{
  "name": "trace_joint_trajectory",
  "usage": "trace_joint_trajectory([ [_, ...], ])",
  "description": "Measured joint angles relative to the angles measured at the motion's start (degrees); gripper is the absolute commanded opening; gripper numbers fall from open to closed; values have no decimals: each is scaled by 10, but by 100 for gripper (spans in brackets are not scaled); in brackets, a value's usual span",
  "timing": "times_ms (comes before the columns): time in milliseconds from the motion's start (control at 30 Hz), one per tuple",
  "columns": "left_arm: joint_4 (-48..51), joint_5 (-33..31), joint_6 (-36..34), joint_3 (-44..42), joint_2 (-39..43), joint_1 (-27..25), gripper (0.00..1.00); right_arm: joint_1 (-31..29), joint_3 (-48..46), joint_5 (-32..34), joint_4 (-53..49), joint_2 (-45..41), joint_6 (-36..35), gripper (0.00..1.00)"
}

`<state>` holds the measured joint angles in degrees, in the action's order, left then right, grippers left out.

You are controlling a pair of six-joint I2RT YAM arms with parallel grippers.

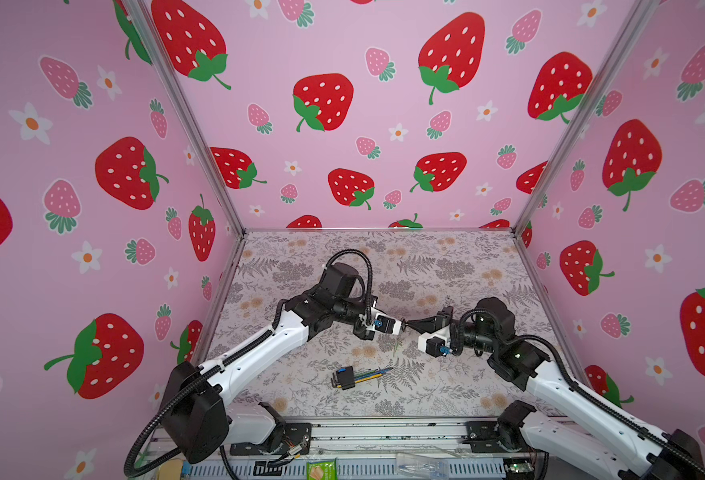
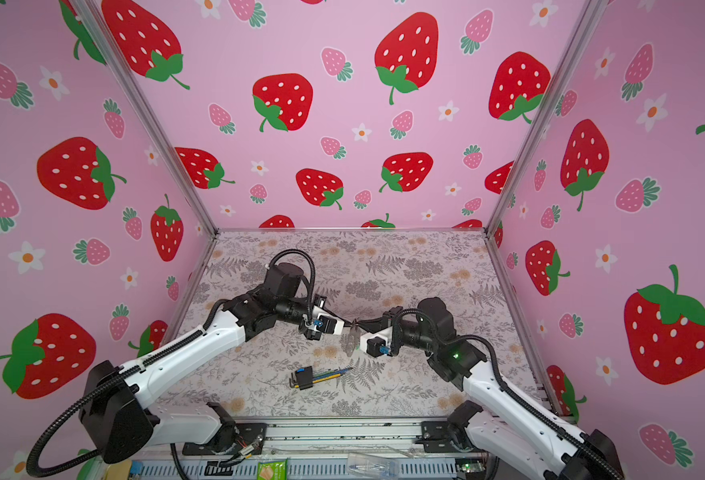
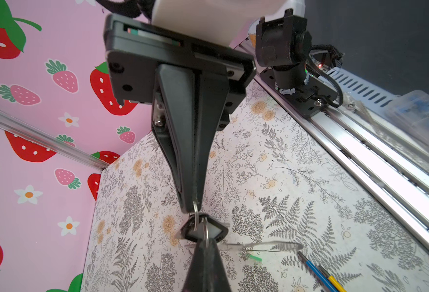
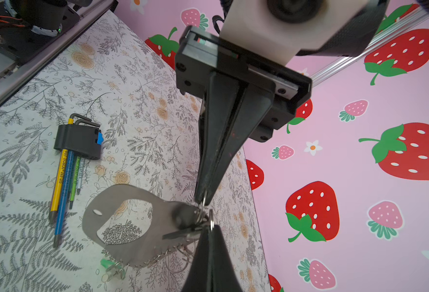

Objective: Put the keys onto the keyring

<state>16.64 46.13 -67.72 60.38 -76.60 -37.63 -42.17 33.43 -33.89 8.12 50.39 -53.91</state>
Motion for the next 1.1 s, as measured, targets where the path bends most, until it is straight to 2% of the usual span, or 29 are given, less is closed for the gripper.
trace_joint_trajectory([
  [433,12,5,5,10,-3,1,0,-9,2,4,-4,-1,-23,0],
  [867,13,45,44,12,-14,22,0,-36,1,61,-13,-19,-78,0],
  [1100,12,56,52,12,-14,24,0,-38,-4,69,-13,-22,-97,0],
])
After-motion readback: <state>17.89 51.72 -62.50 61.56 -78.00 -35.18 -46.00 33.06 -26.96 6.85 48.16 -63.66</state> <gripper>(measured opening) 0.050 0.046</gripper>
